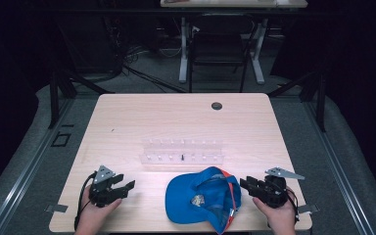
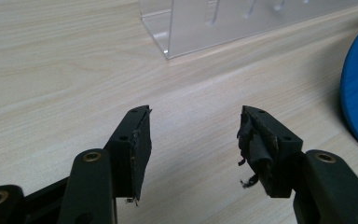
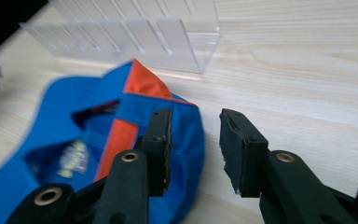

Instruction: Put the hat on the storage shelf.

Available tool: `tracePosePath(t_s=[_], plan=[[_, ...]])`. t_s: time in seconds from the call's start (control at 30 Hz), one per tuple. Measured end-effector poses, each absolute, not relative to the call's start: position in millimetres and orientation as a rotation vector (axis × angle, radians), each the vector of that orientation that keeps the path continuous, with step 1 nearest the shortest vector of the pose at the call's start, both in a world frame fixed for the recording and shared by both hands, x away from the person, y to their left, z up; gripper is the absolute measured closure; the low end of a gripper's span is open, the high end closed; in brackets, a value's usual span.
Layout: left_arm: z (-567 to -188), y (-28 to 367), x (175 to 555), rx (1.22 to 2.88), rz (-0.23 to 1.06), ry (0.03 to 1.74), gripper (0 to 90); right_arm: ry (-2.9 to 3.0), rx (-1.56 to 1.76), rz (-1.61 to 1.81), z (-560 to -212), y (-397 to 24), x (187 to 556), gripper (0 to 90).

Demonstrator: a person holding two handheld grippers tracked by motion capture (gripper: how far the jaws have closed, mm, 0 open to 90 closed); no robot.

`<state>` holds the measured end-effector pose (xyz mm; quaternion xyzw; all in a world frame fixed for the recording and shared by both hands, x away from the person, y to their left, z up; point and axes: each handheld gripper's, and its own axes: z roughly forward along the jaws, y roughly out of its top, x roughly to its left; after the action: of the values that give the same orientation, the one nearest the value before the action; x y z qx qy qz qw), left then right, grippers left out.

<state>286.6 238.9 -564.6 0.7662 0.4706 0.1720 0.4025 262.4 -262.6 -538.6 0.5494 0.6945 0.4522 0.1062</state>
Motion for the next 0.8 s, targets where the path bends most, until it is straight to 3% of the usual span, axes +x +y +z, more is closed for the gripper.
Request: tracePosePath(t_s=[0.23, 0.33, 0.8], plan=[[-561, 244, 285, 1.904, 0.435, 1.207, 50.5, 2.005, 1.688, 1.492, -537, -271, 262, 67.2], [-562, 245, 284, 1.904, 0.426, 1.211, 51.7, 2.060, 1.776, 1.478, -538, -270, 264, 61.8], [-563, 248, 282, 1.889, 0.418, 1.242, 48.1, 2.146, 1.803, 1.473, -527, -268, 261, 61.7]])
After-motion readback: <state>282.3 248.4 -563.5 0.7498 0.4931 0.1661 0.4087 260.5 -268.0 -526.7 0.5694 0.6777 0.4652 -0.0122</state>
